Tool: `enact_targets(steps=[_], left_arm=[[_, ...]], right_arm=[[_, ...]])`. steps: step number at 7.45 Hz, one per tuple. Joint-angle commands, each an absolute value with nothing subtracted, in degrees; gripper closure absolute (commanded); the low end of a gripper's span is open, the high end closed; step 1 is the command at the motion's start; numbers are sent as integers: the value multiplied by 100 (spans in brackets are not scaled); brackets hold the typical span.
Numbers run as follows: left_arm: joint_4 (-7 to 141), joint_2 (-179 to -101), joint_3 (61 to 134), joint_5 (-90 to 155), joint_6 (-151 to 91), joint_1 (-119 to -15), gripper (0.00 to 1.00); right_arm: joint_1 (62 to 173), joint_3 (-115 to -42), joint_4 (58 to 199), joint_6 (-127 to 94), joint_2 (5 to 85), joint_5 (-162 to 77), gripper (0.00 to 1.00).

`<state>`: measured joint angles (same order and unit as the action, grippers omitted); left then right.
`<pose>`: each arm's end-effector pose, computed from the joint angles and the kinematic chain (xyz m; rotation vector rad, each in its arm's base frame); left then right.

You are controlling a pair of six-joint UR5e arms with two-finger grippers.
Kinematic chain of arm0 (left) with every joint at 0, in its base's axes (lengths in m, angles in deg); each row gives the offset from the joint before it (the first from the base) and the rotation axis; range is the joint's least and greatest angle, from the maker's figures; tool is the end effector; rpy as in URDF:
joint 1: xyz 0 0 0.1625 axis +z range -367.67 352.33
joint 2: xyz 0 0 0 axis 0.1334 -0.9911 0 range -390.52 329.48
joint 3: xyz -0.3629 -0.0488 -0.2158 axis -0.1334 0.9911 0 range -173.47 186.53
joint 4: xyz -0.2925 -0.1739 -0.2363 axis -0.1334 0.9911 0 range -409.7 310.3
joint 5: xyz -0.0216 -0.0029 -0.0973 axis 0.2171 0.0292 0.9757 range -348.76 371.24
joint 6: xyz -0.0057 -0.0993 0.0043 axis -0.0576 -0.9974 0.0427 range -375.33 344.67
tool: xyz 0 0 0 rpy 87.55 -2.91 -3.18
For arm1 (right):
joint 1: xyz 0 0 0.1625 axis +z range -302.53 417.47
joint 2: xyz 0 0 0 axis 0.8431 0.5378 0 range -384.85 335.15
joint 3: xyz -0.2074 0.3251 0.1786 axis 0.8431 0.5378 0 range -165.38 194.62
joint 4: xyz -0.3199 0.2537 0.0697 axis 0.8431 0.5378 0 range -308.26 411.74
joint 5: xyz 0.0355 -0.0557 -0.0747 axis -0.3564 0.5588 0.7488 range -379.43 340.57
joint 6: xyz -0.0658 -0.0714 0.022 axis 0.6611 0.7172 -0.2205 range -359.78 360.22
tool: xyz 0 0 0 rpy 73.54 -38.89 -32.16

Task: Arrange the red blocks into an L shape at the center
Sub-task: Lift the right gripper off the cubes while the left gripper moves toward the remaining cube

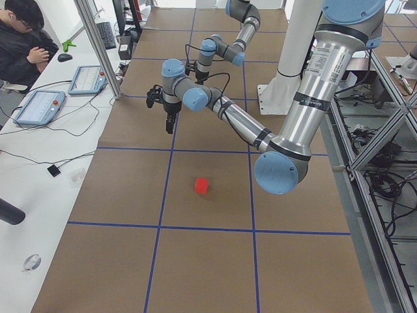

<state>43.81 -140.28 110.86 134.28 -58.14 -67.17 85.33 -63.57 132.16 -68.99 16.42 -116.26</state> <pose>0.2357 -0.5557 0.3479 0.1797 0.8251 -0.0128 -0.6269 -0.4689 0.2031 0.2314 -0.7851 0.0681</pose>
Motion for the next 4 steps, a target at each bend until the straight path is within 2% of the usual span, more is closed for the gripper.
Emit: enact_targets(steps=[1, 3, 4], left_arm=[[4381, -14021, 11094, 13428, -5814, -6717, 0], [4381, -13960, 11121, 13428, -5814, -6734, 0], [4442, -13550, 11338, 13393, -5796, -6734, 0]], right_arm=[[8777, -6544, 13155, -6913, 1593, -11777, 3], [9190, -6947, 13381, -6895, 1637, -12355, 2], [9401, -7245, 13740, -6799, 1689, -12550, 2]])
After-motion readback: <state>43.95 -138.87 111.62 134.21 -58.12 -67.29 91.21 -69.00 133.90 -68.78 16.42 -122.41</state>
